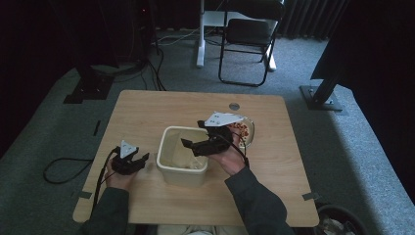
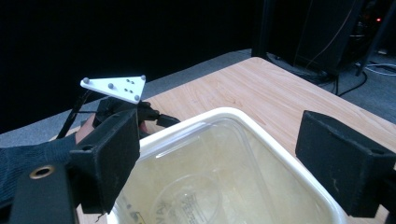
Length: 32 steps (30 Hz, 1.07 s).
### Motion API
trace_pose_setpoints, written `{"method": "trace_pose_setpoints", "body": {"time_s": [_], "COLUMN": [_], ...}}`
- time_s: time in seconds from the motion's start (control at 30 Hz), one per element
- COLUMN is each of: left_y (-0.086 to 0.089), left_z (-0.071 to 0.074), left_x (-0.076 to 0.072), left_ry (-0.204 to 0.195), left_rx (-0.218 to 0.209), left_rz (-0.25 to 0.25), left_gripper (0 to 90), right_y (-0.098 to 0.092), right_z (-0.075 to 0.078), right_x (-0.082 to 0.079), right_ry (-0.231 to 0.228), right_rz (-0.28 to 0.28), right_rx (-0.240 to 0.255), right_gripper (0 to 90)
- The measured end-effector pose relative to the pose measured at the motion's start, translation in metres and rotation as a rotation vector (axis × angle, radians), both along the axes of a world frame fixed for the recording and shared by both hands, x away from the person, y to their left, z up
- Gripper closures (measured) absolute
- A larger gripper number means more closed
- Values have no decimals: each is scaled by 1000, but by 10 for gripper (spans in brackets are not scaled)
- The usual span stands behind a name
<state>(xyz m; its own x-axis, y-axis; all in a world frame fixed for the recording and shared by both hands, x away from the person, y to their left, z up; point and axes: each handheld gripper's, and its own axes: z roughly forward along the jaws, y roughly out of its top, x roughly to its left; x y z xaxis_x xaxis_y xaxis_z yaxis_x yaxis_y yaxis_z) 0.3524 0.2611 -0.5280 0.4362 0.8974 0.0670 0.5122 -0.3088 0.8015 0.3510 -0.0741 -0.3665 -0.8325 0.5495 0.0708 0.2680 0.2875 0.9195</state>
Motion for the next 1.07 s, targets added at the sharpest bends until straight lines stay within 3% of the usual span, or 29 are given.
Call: {"method": "trace_pose_setpoints", "body": {"time_s": [0.27, 0.53, 0.7, 0.87, 1.07], "left_y": [0, 0, 0, 0, 0], "left_z": [0, 0, 0, 0, 0], "left_x": [0, 0, 0, 0, 0], "left_ry": [-1, -2, -3, 1, 1], "left_rx": [-3, -1, 1, 2, 1], "left_rz": [1, 0, 1, 2, 5], "left_gripper": [482, 482, 482, 482, 482], "right_y": [-17, -48, -81, -101, -129], "right_z": [-5, -11, -19, -25, -40], "right_x": [-7, -19, -30, -34, -36], "right_ry": [-16, -43, -50, -56, -28], "right_rz": [-51, -131, -224, -292, -395], "right_rx": [-12, -27, -27, -37, -51], "right_gripper": [137, 142, 143, 143, 142]}}
